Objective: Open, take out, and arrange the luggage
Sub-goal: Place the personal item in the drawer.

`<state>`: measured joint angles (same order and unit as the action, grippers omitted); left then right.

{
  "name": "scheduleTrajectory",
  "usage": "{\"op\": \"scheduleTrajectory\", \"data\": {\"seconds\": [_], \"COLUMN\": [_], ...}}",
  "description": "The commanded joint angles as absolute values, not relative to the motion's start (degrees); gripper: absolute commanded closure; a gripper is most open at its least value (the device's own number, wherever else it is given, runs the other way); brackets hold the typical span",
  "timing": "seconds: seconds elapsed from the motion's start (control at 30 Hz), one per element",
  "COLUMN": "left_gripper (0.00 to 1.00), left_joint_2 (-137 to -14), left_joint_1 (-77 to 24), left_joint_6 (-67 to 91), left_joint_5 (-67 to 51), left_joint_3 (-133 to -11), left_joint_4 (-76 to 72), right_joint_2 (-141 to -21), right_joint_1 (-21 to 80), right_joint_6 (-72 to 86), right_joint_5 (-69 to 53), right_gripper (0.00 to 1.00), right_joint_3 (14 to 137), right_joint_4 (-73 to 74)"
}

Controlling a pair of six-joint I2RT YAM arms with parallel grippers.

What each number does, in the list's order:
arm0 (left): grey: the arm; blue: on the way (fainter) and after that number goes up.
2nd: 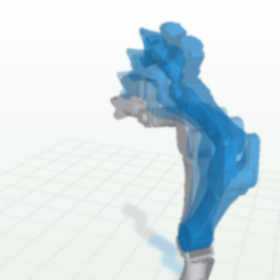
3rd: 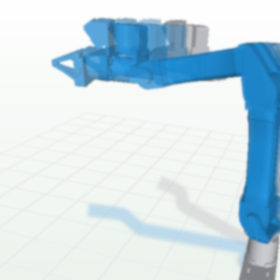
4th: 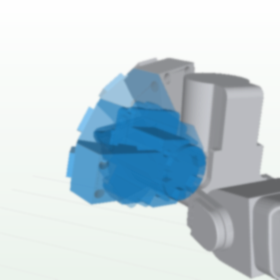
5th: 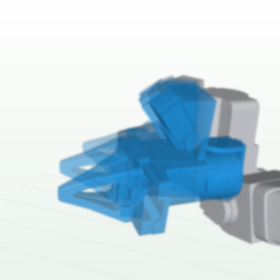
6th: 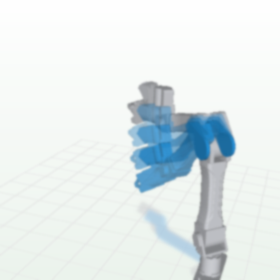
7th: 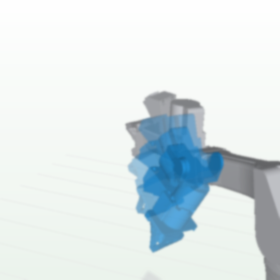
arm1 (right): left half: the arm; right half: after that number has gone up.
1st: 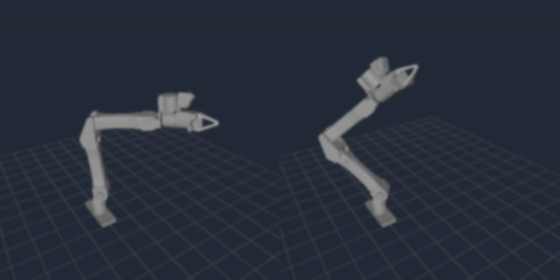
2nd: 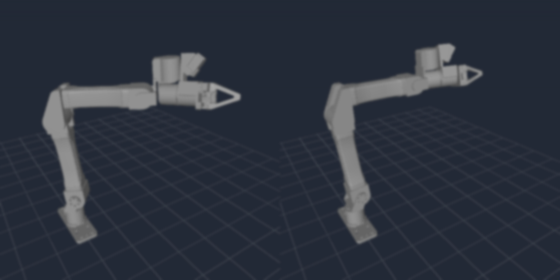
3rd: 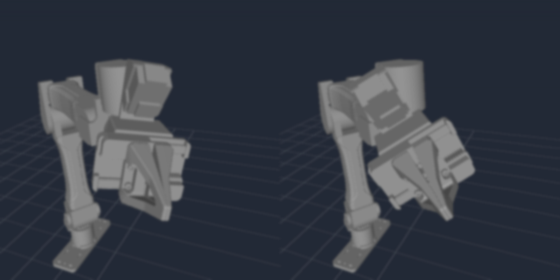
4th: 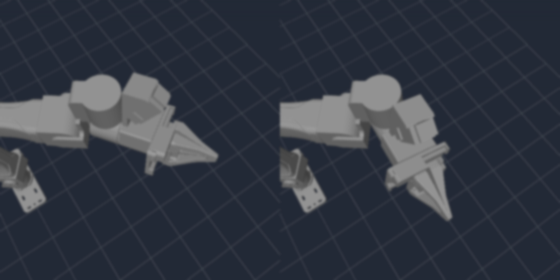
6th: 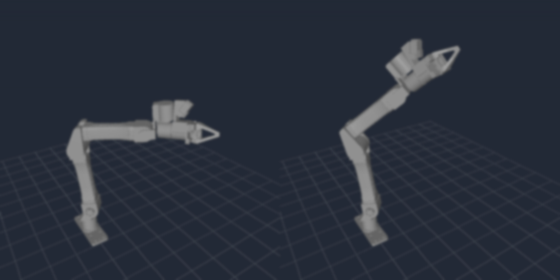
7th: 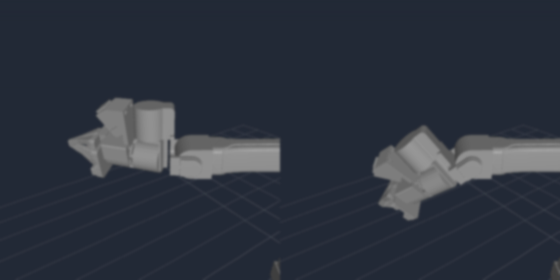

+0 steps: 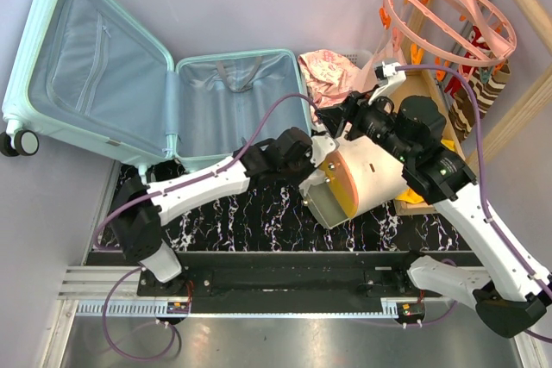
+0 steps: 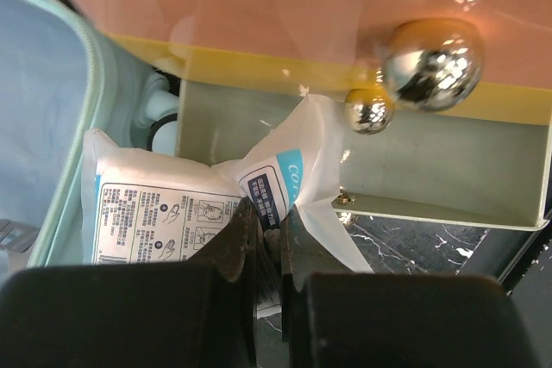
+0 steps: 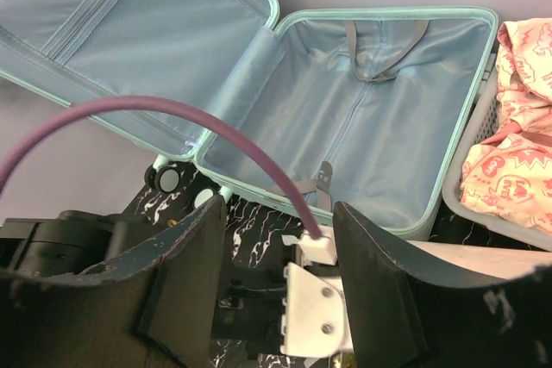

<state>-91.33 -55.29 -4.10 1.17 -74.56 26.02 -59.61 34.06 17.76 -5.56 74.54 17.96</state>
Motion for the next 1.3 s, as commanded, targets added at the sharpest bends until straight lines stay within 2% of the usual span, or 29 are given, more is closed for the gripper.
{"op": "scheduleTrajectory", "data": {"seconds": [0.0, 0.23, 0.37, 0.47, 0.5, 0.57, 0.87, 1.0, 1.13, 1.27], "left_gripper": [0.98, 0.87, 0.74, 0.71, 0.62, 0.6, 0.34, 0.21, 0.02, 0.01], "left_joint_2": [-93.6, -95.6, -96.0, -96.0, -96.0, -95.7, -94.0, -90.5, -84.6, -77.2], "left_joint_1": [-56.7, -57.8, -58.5, -59.0, -59.0, -59.1, -59.2, -59.2, -59.2, -59.2], "left_joint_6": [-5.6, -5.7, -6.2, -6.1, -6.1, -5.7, -5.6, -5.4, -5.4, -5.0], "left_joint_5": [2.5, 1.5, 2.5, 2.6, 2.8, 3.0, 2.7, 3.5, 3.3, 2.7], "left_joint_3": [-79.4, -80.9, -80.7, -80.7, -80.7, -80.5, -80.0, -78.4, -74.4, -70.1], "left_joint_4": [28.1, 28.4, 28.6, 27.7, 27.3, 25.9, 23.1, 21.7, 15.5, 10.8], "right_joint_2": [-57.7, -57.0, -57.0, -57.2, -57.4, -57.6, -57.2, -57.1, -56.8, -56.0], "right_joint_1": [34.0, 34.0, 34.0, 34.0, 34.0, 34.0, 34.0, 34.0, 33.9, 34.0], "right_joint_6": [18.4, 18.2, 18.3, 18.3, 18.3, 18.3, 18.2, 18.2, 18.2, 18.3], "right_joint_5": [-5.8, -4.9, -4.7, -4.8, -4.8, -4.8, -4.6, -4.6, -4.1, -4.0], "right_gripper": [0.38, 0.38, 0.38, 0.38, 0.37, 0.38, 0.38, 0.37, 0.38, 0.38], "right_joint_3": [74.4, 74.2, 74.3, 74.4, 74.4, 74.4, 74.4, 74.5, 74.4, 74.3], "right_joint_4": [16.6, 17.1, 17.3, 17.3, 17.4, 17.3, 17.7, 17.8, 17.8, 17.8]}}
